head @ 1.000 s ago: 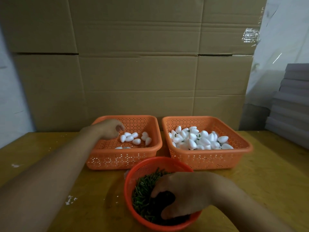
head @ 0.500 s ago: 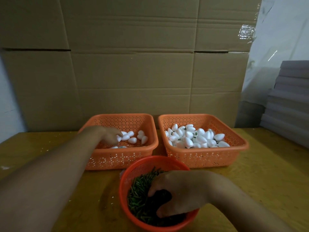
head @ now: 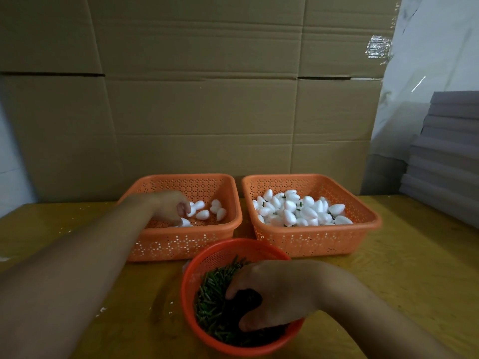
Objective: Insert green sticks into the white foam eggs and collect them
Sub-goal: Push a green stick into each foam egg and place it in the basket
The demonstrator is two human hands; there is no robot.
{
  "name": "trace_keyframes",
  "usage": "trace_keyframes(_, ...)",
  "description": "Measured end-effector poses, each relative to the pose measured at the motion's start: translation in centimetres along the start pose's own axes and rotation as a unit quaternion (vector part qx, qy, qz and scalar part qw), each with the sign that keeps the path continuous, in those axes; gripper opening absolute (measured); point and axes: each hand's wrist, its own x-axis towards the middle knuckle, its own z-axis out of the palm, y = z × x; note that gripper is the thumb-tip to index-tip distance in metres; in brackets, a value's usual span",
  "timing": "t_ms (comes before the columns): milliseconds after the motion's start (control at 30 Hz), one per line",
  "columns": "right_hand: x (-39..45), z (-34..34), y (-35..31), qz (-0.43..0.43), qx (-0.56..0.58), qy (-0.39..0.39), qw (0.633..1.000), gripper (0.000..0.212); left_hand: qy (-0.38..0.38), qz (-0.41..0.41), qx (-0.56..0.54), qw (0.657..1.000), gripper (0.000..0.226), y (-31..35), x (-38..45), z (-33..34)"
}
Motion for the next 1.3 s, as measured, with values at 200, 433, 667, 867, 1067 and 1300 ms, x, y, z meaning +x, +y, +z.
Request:
trace_keyframes(200, 0.1, 0.0, 0.0, 0.001, 0.004, -0.003, 1.000, 0.054, -0.015, 0.000, -0.032, 0.999, 0.049, -0.2, 0.1, 0.4)
trace_keyframes(433, 0.1, 0.2, 0.2, 0.001, 0.001, 0.004, 1.000, 0.053, 0.075, 0.040, -0.156, 0.984, 0.014, -0.3, -0.5, -0.2)
trace_keyframes(667, 0.2, 0.3, 0.3, 0.001, 0.005, 0.011, 1.000, 0.052, 0.208, 0.109, -0.484, 0.843, 0.020, 2.3, -6.4, -1.1)
trace_keyframes(867, 0.3, 0.3, 0.4, -0.001, 0.008, 0.011, 1.000, 0.051, 0.213, 0.170, -0.582, 0.767, 0.023, 5.4, -11.2, -0.2)
trace_keyframes(1067, 0.4, 0.4, 0.3, 0.000, 0.004, 0.013, 1.000, 0.050, 0.221, 0.223, -0.529, 0.788, 0.026, 7.0, -12.8, 0.5)
trace_keyframes(1300, 0.4, 0.4, 0.4, 0.002, 0.007, 0.012, 1.000, 0.050, 0.206, 0.208, -0.550, 0.782, 0.021, 7.3, -13.1, 0.1)
